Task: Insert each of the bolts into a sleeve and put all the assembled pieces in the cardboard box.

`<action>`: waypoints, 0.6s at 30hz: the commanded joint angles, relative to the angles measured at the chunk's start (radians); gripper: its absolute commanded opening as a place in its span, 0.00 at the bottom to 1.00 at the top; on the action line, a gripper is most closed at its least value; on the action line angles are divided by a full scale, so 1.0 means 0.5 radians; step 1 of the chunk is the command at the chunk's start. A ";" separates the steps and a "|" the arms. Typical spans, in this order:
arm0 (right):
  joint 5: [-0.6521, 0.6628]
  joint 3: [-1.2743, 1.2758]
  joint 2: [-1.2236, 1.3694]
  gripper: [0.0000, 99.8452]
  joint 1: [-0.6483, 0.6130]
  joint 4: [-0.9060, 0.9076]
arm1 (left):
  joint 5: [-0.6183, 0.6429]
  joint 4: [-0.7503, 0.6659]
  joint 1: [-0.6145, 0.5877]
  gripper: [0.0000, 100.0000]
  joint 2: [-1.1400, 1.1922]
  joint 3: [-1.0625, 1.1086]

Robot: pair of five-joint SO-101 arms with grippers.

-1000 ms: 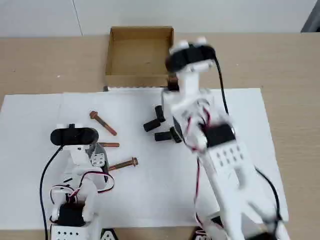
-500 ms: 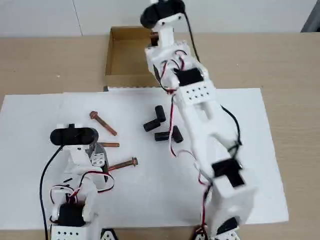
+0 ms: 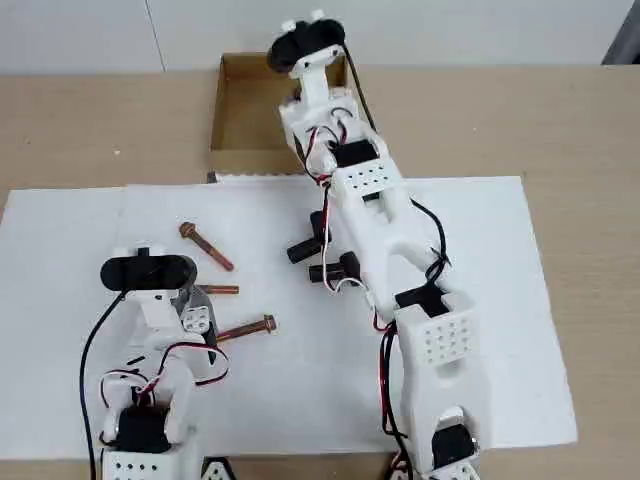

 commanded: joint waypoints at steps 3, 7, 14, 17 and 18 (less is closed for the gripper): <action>0.018 -0.126 -0.057 0.12 0.020 -0.054 | -0.015 -0.049 -0.006 0.01 -0.018 -0.005; 0.018 -0.138 -0.063 0.11 0.023 0.017 | -0.015 -0.049 -0.006 0.01 -0.018 -0.005; 0.003 -0.144 -0.235 0.11 0.017 0.354 | -0.015 -0.049 -0.006 0.01 -0.018 -0.005; 0.015 -0.144 -0.361 0.11 0.020 0.551 | -0.012 -0.049 -0.006 0.01 -0.018 -0.005; 0.015 -0.144 -0.397 0.11 0.020 0.612 | -0.012 -0.049 -0.006 0.01 -0.018 -0.005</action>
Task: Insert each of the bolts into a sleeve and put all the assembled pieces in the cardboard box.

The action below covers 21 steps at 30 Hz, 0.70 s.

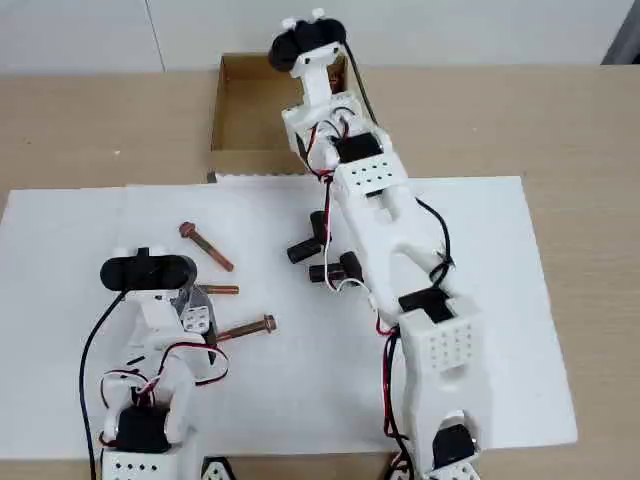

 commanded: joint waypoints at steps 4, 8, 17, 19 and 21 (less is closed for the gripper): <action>0.021 -0.126 -0.370 0.11 0.014 0.385 | -0.012 -0.049 -0.006 0.01 -0.018 -0.005; 0.021 -0.126 -0.486 0.11 0.008 0.698 | -0.012 -0.049 -0.006 0.01 -0.018 -0.005; 0.021 -0.123 -0.560 0.12 0.023 1.398 | -0.012 -0.049 -0.009 0.01 -0.018 -0.005; 0.021 -0.117 -0.560 0.12 0.023 1.527 | -0.012 -0.049 -0.009 0.01 -0.018 -0.005; 0.021 -0.117 -0.560 0.12 0.023 1.653 | -0.012 -0.049 -0.009 0.01 -0.018 -0.005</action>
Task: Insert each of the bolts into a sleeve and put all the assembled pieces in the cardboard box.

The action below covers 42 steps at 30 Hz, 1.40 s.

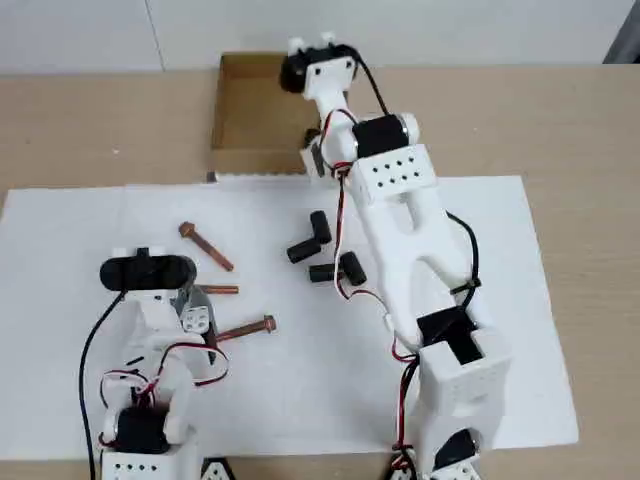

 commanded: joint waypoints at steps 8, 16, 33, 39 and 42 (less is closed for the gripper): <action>0.025 -0.077 -0.127 0.12 0.026 0.542 | -0.012 -0.049 -0.009 0.01 -0.018 -0.005; 0.423 0.233 -0.127 0.11 0.017 0.542 | -0.012 -0.049 -0.009 0.01 -0.018 -0.005; 0.427 0.595 -0.124 0.11 0.008 0.348 | -0.012 -0.049 -0.009 0.01 -0.018 -0.002; 0.427 0.617 -0.078 0.11 0.008 0.275 | -0.012 -0.049 -0.009 0.01 -0.018 -0.002; 0.423 0.617 0.020 0.11 0.008 0.284 | -0.012 -0.049 -0.009 0.01 -0.018 -0.002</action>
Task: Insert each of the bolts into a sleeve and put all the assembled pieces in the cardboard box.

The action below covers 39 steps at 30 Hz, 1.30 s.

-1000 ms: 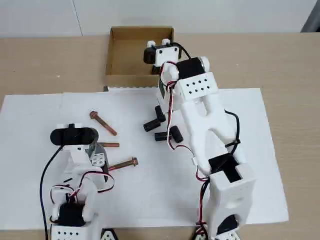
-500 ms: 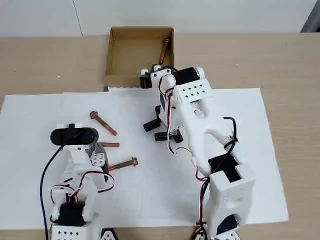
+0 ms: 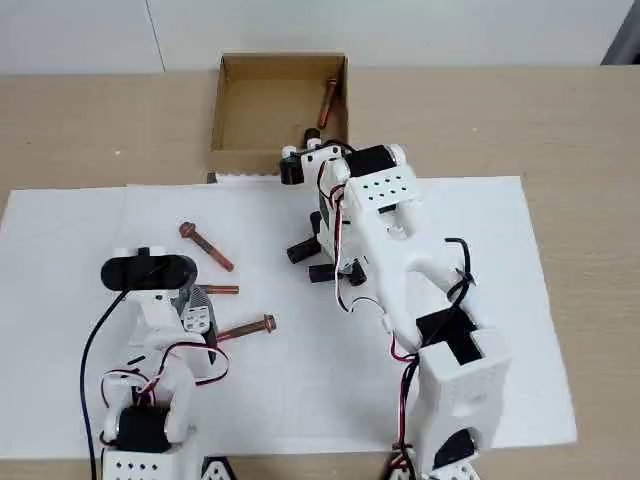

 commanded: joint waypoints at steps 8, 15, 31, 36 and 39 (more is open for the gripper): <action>0.000 -0.015 0.158 0.11 0.005 -0.023 | -0.009 -0.049 -0.009 0.01 -0.018 -0.002; 0.003 -0.015 0.250 0.11 0.005 -0.106 | -0.009 -0.049 -0.009 0.01 -0.018 -0.002; 0.003 -0.021 0.265 0.00 0.005 -0.112 | -0.015 -0.049 -0.006 0.01 -0.018 -0.002; 0.006 -0.040 -0.106 0.00 0.005 -0.011 | -0.018 -0.049 0.003 0.01 -0.018 -0.002; 0.015 -0.040 -0.367 0.00 0.014 0.035 | -0.018 -0.043 -0.012 0.01 -0.018 -0.014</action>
